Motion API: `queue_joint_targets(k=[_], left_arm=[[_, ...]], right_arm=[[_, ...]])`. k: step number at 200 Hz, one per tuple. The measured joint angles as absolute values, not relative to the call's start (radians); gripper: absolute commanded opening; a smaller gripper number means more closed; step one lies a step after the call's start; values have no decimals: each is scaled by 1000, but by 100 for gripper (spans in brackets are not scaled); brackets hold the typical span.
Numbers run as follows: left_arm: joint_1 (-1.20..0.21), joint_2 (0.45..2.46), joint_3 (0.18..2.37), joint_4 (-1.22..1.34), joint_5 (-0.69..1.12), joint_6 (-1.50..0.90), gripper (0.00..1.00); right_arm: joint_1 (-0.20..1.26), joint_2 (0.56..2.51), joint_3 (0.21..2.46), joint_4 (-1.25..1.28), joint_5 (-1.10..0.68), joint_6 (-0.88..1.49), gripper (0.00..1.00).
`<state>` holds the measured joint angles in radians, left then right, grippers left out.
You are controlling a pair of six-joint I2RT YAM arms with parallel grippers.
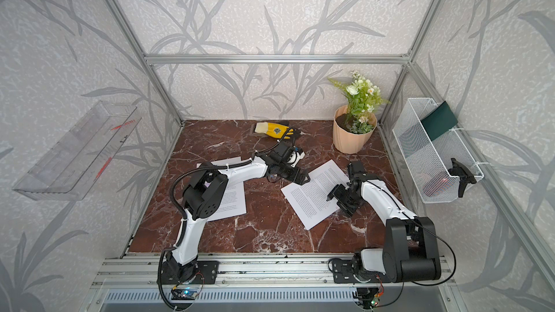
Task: Unclip the paperclips from the documents
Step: Pick up the document from the center of the board.
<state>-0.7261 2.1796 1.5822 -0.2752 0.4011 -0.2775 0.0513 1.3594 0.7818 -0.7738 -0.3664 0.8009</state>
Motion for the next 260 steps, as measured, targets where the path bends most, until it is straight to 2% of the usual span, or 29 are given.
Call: queue_joint_targets(k=[32,67,142,189,260], left_arm=[[-731,2203,1585,-238,395,-252,99],[-739,2210,1589,-224,403,-230,99],[-762,2193,1559,-220,521,-262,99],[-765,2186,1549,-220,581,-326,99],[-764,2140,1485,-233,577,-355,98]], right_arm=[[51,1441,788,-764,-367,799,72],[51,1449,722,-744,-368,820,72],[52,1498,736,-742,-396,822,72],[51,1503,741,-747,-403,793,72],[52,1468,739,-684,-430,720,69]])
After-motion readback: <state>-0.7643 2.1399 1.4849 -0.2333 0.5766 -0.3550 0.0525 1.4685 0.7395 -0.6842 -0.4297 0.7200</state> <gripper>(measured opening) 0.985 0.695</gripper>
